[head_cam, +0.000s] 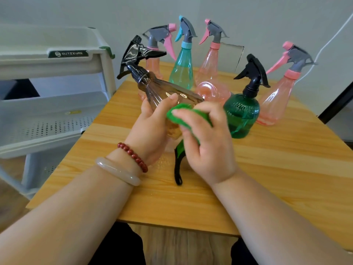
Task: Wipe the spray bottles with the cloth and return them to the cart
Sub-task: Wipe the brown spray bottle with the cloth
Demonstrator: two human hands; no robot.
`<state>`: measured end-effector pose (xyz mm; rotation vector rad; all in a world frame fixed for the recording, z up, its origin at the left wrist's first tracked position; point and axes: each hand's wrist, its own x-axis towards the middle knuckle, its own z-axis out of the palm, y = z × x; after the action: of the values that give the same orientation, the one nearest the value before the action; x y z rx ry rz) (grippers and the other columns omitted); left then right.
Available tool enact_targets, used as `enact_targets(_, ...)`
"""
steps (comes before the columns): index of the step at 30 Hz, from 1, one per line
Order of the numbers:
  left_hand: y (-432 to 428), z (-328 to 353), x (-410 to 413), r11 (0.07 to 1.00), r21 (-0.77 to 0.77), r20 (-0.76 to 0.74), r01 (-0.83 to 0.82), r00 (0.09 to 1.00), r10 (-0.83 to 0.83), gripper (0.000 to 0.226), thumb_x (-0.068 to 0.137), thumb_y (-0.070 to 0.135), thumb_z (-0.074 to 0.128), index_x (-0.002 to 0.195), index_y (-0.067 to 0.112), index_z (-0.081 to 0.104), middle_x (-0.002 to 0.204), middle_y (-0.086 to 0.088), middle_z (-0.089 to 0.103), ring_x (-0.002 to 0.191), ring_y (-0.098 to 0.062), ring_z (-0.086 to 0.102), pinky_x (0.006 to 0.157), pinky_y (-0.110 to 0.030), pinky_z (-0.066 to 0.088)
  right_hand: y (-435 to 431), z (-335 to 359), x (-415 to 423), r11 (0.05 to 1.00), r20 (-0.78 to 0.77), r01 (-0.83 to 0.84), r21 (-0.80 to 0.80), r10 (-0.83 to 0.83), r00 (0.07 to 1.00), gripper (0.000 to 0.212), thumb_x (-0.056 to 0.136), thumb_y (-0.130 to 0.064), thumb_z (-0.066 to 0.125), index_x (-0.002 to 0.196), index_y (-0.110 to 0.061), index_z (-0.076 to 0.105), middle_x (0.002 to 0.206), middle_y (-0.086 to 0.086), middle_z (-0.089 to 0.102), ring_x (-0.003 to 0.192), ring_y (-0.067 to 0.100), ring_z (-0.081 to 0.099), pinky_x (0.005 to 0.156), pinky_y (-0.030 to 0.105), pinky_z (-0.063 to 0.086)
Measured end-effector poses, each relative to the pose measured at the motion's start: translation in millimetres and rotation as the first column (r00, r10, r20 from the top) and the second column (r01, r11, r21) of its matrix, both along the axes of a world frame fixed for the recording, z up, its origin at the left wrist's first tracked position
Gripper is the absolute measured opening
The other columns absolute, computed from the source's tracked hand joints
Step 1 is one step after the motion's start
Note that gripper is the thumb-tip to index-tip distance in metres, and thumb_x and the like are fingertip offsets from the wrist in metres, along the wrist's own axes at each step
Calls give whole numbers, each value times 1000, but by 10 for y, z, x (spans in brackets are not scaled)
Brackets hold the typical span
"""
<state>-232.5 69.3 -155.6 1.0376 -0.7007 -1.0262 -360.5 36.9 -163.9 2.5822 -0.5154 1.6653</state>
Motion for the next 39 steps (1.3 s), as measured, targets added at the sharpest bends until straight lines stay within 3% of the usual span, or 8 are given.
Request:
enact_targets(4,6,-8,-3,992,-48,-106,113,987,-117,55,92,26,61,140,10,40,115,-14,71,105,-29,69,83,-43,57,-70,17,20,952,237,135,274,-203,950,26,98,-13,49,116,-4,65,106,11,56,100,-6,47,92,7,33)
enact_targets(9,17,41,-17,980,-85,-84,181,979,-188,63,88,34,60,142,6,42,129,-17,63,118,-29,63,95,-42,54,-52,35,-41,744,308,-127,656,-110,945,31,106,-26,38,134,-24,50,122,-34,46,115,-26,39,97,-1,28)
enact_targets(12,55,50,-35,988,-75,102,132,987,-124,32,102,25,50,131,13,51,116,0,69,104,-3,68,85,-21,56,-23,54,-28,817,340,-149,558,-61,938,28,105,-14,40,130,-20,51,125,-27,50,120,-20,42,100,4,30)
enact_targets(15,80,44,-49,994,-72,111,85,991,-77,36,102,30,45,129,9,56,112,-5,72,102,-13,70,85,-30,59,-36,74,-40,896,352,-134,423,-26,936,28,102,-6,44,128,-10,55,127,-11,56,124,-7,48,105,12,34)
enact_targets(20,91,51,-75,990,-101,88,100,992,-91,41,100,29,51,133,5,49,105,6,64,81,9,67,68,-10,52,28,47,3,958,150,-164,234,131,980,28,98,-14,50,125,-8,58,138,14,55,135,27,47,113,40,38)
enact_targets(25,100,96,-13,989,-87,-75,119,989,-126,64,84,42,65,137,9,50,121,-12,69,109,-25,68,83,-35,58,-103,28,6,871,330,-81,484,-96,939,23,101,-16,50,119,-16,63,113,-22,60,110,-13,54,95,7,39)
enact_targets(32,57,72,-15,988,-64,-62,138,988,-142,63,86,45,60,137,10,50,119,-14,67,101,-24,70,73,-34,58,-1,35,31,970,121,-179,164,160,980,25,96,-6,52,118,-2,63,134,6,53,136,13,44,117,38,32)
enact_targets(39,68,59,-36,989,-67,-44,131,990,-134,49,96,35,56,138,9,49,119,-11,70,107,-24,69,79,-34,58,-64,26,-4,847,324,-115,519,-70,944,28,102,-12,47,127,-10,60,120,-23,56,117,-16,48,99,6,34)
